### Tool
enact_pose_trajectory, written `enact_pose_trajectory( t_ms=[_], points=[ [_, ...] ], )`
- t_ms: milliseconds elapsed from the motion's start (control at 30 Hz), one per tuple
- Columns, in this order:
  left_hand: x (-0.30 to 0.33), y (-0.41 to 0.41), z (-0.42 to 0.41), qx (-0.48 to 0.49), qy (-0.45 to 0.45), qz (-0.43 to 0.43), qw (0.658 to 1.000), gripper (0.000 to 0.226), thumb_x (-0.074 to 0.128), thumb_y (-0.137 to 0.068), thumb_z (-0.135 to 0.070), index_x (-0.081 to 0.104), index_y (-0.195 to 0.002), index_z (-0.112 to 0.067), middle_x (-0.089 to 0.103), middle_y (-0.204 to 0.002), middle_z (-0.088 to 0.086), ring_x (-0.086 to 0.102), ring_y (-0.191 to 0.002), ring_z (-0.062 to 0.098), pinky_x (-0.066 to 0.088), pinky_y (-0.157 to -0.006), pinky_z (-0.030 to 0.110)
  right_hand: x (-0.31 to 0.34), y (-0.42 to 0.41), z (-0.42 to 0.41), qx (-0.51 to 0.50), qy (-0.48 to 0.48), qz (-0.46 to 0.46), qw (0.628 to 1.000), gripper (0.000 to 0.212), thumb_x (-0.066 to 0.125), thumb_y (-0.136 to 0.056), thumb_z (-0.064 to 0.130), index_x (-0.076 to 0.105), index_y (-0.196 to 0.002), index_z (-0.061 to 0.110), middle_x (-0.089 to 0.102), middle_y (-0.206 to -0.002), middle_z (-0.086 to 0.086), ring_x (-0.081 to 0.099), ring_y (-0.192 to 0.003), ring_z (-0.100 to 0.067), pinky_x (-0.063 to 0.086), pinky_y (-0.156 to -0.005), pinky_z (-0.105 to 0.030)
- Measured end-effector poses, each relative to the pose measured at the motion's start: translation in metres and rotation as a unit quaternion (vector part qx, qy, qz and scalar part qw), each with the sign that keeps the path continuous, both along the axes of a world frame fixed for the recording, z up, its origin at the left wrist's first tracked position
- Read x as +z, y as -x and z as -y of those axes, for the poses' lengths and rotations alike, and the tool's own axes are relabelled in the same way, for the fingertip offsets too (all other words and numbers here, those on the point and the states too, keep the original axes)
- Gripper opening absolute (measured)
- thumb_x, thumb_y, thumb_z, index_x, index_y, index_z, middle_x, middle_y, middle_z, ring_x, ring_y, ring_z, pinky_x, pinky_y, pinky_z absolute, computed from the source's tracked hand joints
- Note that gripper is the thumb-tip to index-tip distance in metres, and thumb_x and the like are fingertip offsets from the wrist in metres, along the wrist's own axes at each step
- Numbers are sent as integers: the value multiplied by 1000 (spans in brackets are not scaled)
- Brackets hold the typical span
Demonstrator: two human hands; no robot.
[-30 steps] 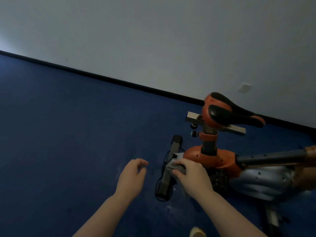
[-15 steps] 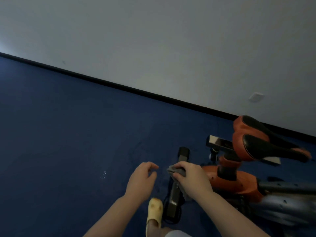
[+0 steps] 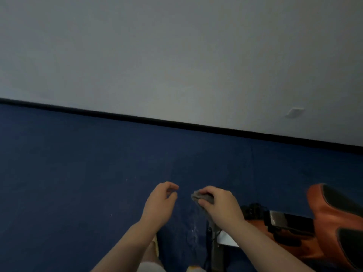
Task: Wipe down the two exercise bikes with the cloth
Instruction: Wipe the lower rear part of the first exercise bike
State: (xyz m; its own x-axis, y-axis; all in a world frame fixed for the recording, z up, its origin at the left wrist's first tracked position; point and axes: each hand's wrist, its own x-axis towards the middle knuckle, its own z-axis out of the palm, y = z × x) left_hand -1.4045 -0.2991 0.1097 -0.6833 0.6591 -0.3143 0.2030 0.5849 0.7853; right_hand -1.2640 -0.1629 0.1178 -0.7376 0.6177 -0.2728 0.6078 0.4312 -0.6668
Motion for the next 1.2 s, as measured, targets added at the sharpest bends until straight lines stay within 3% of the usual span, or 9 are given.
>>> enact_pose_trajectory(
  t_ms=[133, 267, 367, 567, 700, 867, 1033, 1200],
  points=[
    [3, 70, -54, -94, 14, -14, 995, 23, 51, -94, -16, 61, -113, -26, 57, -112, -13, 52, -103, 1, 36, -87, 16, -3, 51, -36, -86, -7, -12, 996, 18, 69, -82, 31, 66, -99, 36, 62, -92, 24, 55, -84, 5, 40, -68, -8],
    [17, 133, -113, -173, 9, -33, 984, 23, 51, -93, -15, 61, -111, -27, 57, -112, -14, 53, -103, 1, 37, -89, 18, 1, 81, -67, -185, 9, -22, 982, 19, 70, -81, 31, 67, -98, 38, 66, -95, 24, 59, -90, 6, 47, -77, -13],
    [19, 159, -166, -228, 0, -28, 973, 24, 50, -94, -15, 61, -112, -26, 56, -112, -15, 51, -101, -1, 38, -88, 18, 4, 92, -90, -262, 5, -28, 965, 19, 71, -80, 28, 68, -97, 37, 67, -93, 25, 60, -90, 8, 45, -77, -8],
    [12, 137, -264, -359, -14, 20, 933, 21, 51, -95, -16, 59, -107, -31, 57, -113, -13, 53, -105, 2, 39, -87, 18, 12, 72, -140, -403, -13, -18, 915, 20, 71, -82, 28, 68, -100, 36, 66, -94, 23, 59, -88, 5, 48, -79, -15],
    [8, 110, -338, -449, -10, 7, 894, 21, 50, -95, -17, 58, -111, -29, 55, -114, -13, 51, -106, 2, 37, -88, 16, 7, 47, -187, -472, -15, -18, 882, 18, 69, -84, 29, 66, -99, 38, 62, -92, 26, 54, -81, 11, 40, -64, -4],
    [11, 91, -424, -495, -11, -17, 869, 22, 49, -96, -19, 58, -113, -29, 55, -118, -13, 52, -107, 3, 38, -88, 16, 10, 23, -250, -517, -16, -16, 856, 18, 71, -82, 31, 66, -98, 40, 63, -90, 27, 57, -86, 8, 39, -64, -4],
    [16, 73, -494, -531, -13, -16, 847, 22, 51, -94, -17, 60, -112, -27, 57, -115, -12, 54, -105, 4, 39, -89, 17, 17, 7, -305, -555, -31, -23, 831, 17, 71, -82, 31, 66, -96, 41, 61, -87, 30, 53, -81, 15, 40, -64, -4],
    [12, 65, -571, -573, -24, -2, 819, 21, 54, -91, -13, 59, -101, -31, 59, -108, -11, 54, -95, -5, 36, -79, 3, 18, -3, -364, -609, -32, -28, 792, 19, 72, -80, 31, 66, -94, 43, 62, -88, 30, 56, -85, 13, 41, -68, -5]
  ],
)
